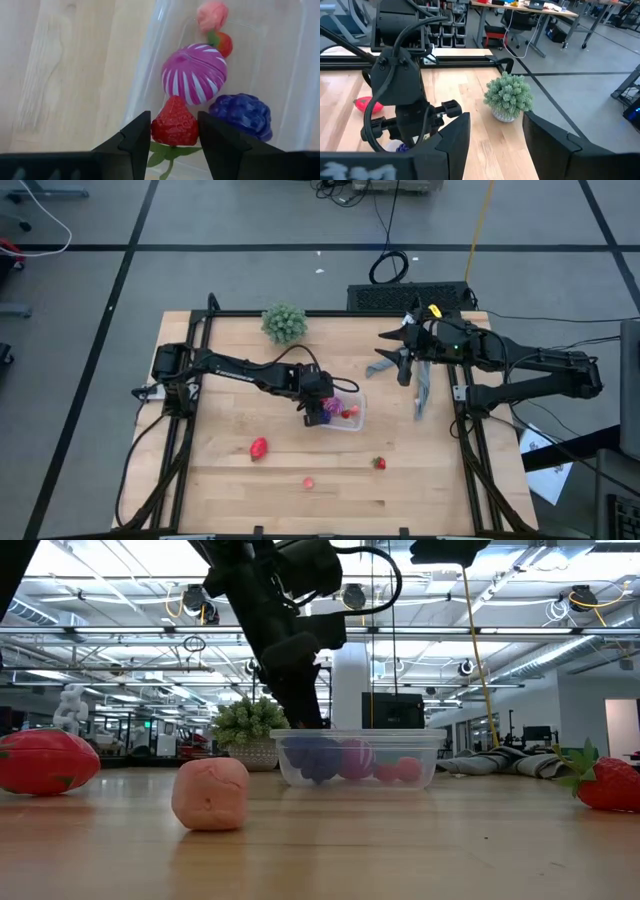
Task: Pick and placing Produce into tupperware
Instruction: Put the left strawberry into the transparent container
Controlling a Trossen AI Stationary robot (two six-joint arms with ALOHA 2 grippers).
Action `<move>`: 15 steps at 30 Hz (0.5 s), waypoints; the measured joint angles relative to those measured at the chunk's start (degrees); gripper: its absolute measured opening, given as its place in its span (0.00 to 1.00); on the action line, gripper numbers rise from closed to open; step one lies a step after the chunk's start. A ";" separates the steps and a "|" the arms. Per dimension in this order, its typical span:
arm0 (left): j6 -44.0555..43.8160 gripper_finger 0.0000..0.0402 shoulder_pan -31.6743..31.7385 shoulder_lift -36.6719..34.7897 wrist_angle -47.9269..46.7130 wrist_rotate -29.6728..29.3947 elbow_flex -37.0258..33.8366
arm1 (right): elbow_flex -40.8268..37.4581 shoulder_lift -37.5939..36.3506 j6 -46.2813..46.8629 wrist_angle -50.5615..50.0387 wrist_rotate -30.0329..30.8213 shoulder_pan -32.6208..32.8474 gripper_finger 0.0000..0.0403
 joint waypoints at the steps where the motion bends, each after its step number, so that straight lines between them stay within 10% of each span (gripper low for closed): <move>1: -0.02 0.40 0.04 0.00 -0.07 0.00 -0.01 | 0.00 0.00 0.00 -0.02 0.00 0.00 0.43; 15: -0.45 0.40 0.24 2.22 1.05 0.02 0.01 | 0.00 -0.02 -0.02 -0.01 -0.02 0.00 0.43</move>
